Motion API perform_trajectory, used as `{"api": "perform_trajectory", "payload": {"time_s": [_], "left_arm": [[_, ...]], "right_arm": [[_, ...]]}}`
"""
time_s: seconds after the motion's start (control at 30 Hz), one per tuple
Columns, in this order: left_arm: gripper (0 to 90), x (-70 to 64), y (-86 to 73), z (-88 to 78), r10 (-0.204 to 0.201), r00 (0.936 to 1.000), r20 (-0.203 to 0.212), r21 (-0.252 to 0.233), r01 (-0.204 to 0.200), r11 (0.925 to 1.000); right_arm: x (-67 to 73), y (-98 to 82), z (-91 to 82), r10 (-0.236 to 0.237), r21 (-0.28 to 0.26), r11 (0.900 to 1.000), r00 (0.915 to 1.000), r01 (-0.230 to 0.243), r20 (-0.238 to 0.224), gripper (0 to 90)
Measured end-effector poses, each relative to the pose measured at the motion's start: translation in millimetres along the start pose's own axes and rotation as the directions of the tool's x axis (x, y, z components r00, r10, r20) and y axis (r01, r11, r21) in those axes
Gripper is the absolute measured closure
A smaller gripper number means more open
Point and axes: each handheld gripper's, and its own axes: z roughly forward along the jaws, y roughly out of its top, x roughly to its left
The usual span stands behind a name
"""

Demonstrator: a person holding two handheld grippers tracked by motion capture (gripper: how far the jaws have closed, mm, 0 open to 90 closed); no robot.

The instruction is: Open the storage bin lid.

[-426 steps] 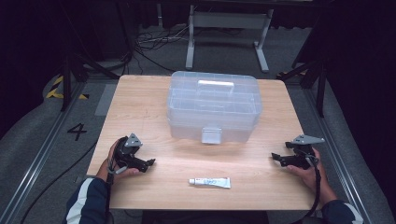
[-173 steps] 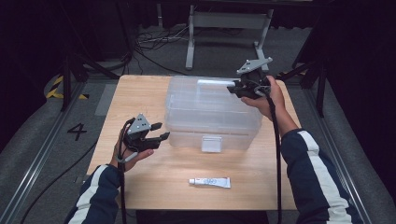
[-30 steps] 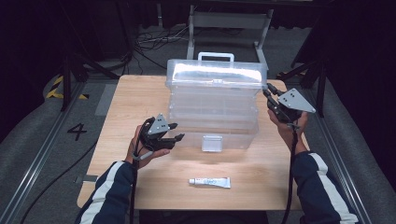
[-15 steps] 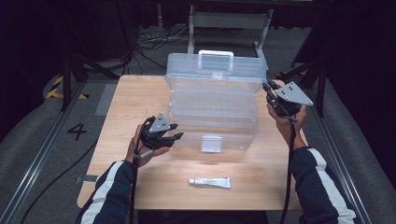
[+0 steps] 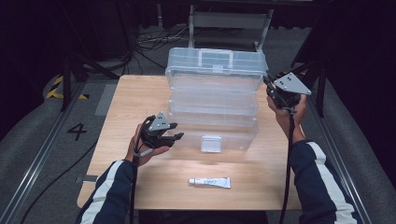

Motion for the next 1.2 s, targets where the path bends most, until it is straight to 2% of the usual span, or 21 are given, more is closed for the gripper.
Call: {"api": "perform_trajectory", "payload": {"time_s": [0.23, 0.57, 0.7, 0.93, 1.07, 1.2], "left_arm": [[53.5, -0.3, 0.6, 1.1, 0.003, 1.0000, 0.004, 0.004, -0.003, 1.0000], [52.9, -0.5, 1.3, 2.9, 0.012, 0.9998, 0.012, 0.010, -0.013, 0.9999], [53.8, -3.2, 3.6, 1.7, 0.024, 0.9997, -0.001, -0.002, -0.024, 0.9997], [54.0, -4.6, 12.7, 4.7, 0.033, 0.9989, 0.034, -0.019, -0.033, 0.9993], [57.0, -7.9, 15.6, 13.3, 0.063, 0.9964, 0.057, 0.011, -0.063, 0.9979], [60.0, -8.2, 17.5, 18.5, 0.069, 0.9947, 0.076, 0.026, -0.071, 0.9971]], "right_arm": [[-6.2, 6.6, 10.0, 0.015, 0.025, 1.000, 0.9999, -0.015, -0.005, 83.5], [-11.9, 15.7, 25.4, 0.002, 0.065, 0.998, 0.9999, -0.003, 0.015, 84.9], [-16.0, 19.8, 33.9, 0.015, 0.085, 0.996, 0.9998, -0.016, 0.015, 85.2], [-23.2, 25.2, 44.7, 0.032, 0.116, 0.993, 0.9995, -0.031, -0.008, 85.3], [-28.1, 25.9, 51.7, 0.064, 0.125, 0.990, 0.9978, -0.061, -0.017, 85.4], [-30.4, 27.6, 59.1, 0.086, 0.135, 0.987, 0.9962, -0.083, -0.017, 85.4]]}}
